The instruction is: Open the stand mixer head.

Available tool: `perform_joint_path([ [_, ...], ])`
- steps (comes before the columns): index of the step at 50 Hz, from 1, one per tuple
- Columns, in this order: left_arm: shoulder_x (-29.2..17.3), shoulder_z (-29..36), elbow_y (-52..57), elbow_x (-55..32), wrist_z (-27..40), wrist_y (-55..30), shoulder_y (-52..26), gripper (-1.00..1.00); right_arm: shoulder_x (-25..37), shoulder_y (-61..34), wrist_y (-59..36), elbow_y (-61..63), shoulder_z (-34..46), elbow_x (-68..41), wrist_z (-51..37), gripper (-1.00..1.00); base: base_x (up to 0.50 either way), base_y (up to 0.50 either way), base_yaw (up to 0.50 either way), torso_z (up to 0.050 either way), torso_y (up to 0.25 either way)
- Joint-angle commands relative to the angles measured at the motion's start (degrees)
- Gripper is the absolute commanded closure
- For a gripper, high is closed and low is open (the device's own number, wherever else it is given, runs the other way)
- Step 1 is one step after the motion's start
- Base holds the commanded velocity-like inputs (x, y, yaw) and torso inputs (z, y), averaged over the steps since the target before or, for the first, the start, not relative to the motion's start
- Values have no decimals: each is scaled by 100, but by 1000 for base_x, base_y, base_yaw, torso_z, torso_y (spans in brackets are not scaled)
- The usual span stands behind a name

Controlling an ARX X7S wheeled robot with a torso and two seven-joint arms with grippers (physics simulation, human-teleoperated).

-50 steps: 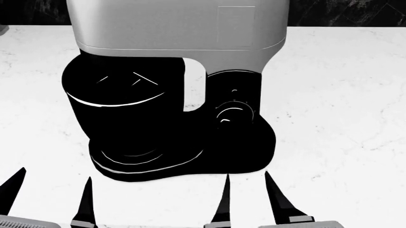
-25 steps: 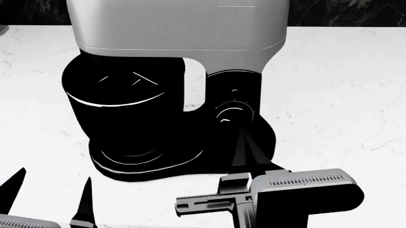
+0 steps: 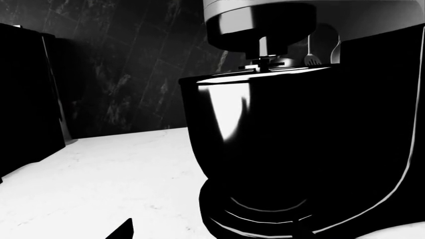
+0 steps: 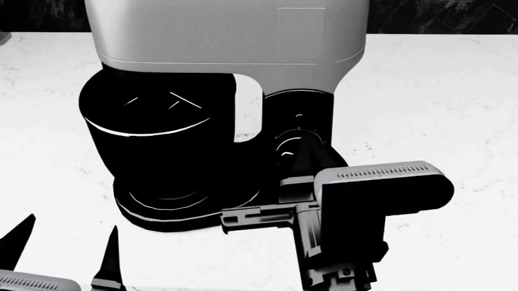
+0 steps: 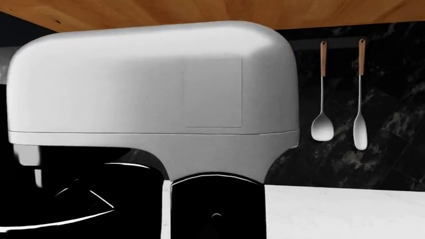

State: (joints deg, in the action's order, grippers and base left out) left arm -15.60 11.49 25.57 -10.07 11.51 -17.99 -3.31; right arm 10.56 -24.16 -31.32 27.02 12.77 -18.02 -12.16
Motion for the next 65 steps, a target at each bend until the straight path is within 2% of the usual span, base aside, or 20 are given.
perform_joint_path([
  [1,103,-189,-45,5,-63,157,6,-100,-153,-227,-79,-224,-53,17,75,100,0,0,0,0,0],
  [14,72,-156,-41,-13,-27,184,15,-100,-188,-398,-82,-520,-33,-39,35,100,0,0,0,0,0],
  [27,42,-140,-37,-36,16,190,21,-100,-316,-750,433,-1875,102,178,86,100,0,0,0,0,0],
  [44,-22,-159,111,-95,78,168,57,-100,-381,-973,665,-2604,176,127,100,100,14,2,7,0,0],
  [46,-25,-158,106,-99,82,184,64,-100,-351,-848,680,-2435,124,107,19,100,19,3,12,0,0],
  [48,-27,-143,74,-100,75,195,55,-100,-208,-400,846,-1746,147,271,-177,100,14,2,10,0,0],
  [49,-27,-143,48,-100,74,213,51,-100,-91,41,799,-1116,15,-107,-30,100,0,0,7,0,0],
  [51,-23,-120,-14,-96,68,213,24,-100,-40,429,920,-730,-91,-105,-192,100,0,0,0,0,0],
  [52,-11,-109,-88,-91,66,230,-4,-100,199,771,1178,-428,206,427,-263,100,0,0,0,0,0],
  [53,-14,-103,-102,-98,59,222,-11,-100,127,1086,1486,-229,-48,337,-430,100,0,0,0,0,0],
  [54,-16,-103,-113,-85,71,230,-15,-100,330,1327,1605,14,116,707,-468,100,0,0,0,0,0],
  [59,-26,-91,-115,-66,106,216,-17,-100,364,1865,1992,180,-354,271,-500,100,0,0,0,0,0],
  [65,-30,-87,-130,-73,132,215,-40,-100,422,2031,2172,194,-291,347,-484,100,0,0,0,0,0],
])
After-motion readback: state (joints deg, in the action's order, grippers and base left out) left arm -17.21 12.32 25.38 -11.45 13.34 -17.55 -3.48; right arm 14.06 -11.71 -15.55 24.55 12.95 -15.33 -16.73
